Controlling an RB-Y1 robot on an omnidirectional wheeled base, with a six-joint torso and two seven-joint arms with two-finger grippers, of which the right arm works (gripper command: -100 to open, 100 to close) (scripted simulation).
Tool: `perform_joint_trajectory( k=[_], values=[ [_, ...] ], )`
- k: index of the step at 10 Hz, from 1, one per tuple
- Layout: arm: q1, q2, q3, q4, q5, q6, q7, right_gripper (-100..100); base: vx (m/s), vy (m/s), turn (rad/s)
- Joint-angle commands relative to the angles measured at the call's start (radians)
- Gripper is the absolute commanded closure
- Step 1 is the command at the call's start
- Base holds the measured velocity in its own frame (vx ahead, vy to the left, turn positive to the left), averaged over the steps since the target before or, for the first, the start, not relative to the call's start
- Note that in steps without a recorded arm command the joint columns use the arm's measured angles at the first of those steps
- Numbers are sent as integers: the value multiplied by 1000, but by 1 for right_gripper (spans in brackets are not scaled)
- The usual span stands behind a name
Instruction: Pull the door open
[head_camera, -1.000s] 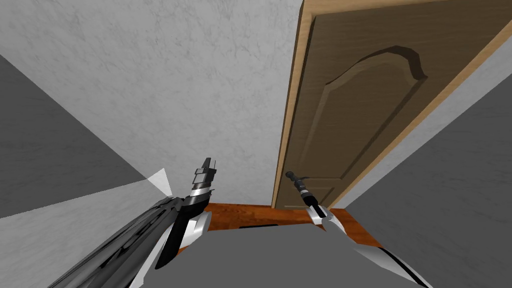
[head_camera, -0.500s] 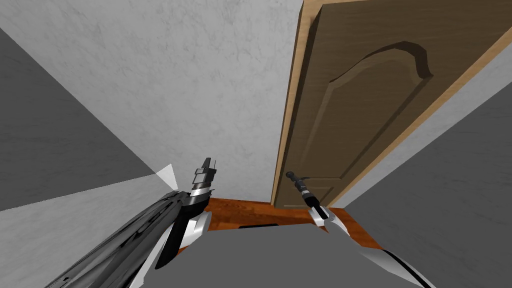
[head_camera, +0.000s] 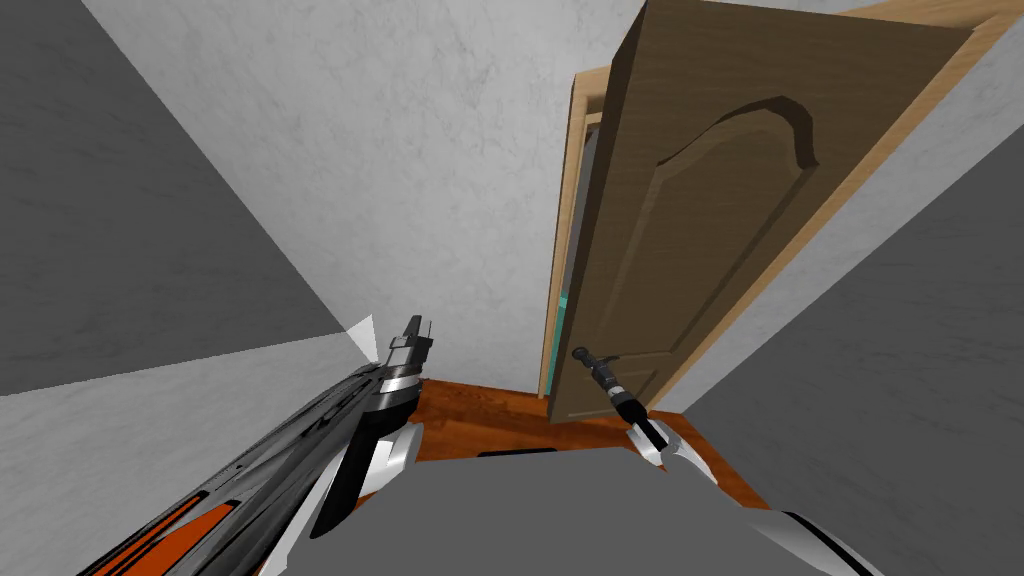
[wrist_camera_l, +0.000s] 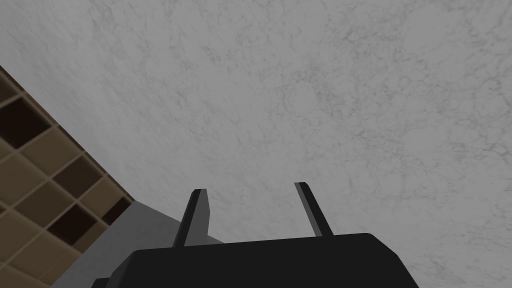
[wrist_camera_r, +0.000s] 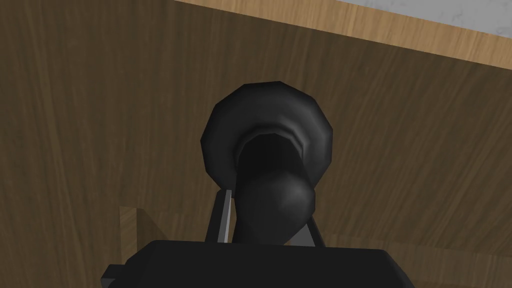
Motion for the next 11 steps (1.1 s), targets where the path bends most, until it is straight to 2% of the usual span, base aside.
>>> perform_joint_trajectory(
  k=[1,2,3,7,8,9,10,11],
  values=[
    [7,-20,10,4,13,-26,-25,100,-206,-95,95],
    [9,-8,9,-6,9,-11,-16,100,-92,-32,25],
    [25,-18,12,-1,19,-40,-33,100,-120,-40,147],
    [65,-55,13,9,42,-119,-70,100,-210,-95,161],
    [70,-60,13,11,45,-129,-75,100,-170,-75,76],
    [84,-72,13,14,54,-157,-89,100,-172,-97,126],
    [91,-79,13,16,58,-172,-96,100,-202,-80,160],
    [84,-70,16,19,56,-161,-90,100,-92,-28,29]
  ],
)
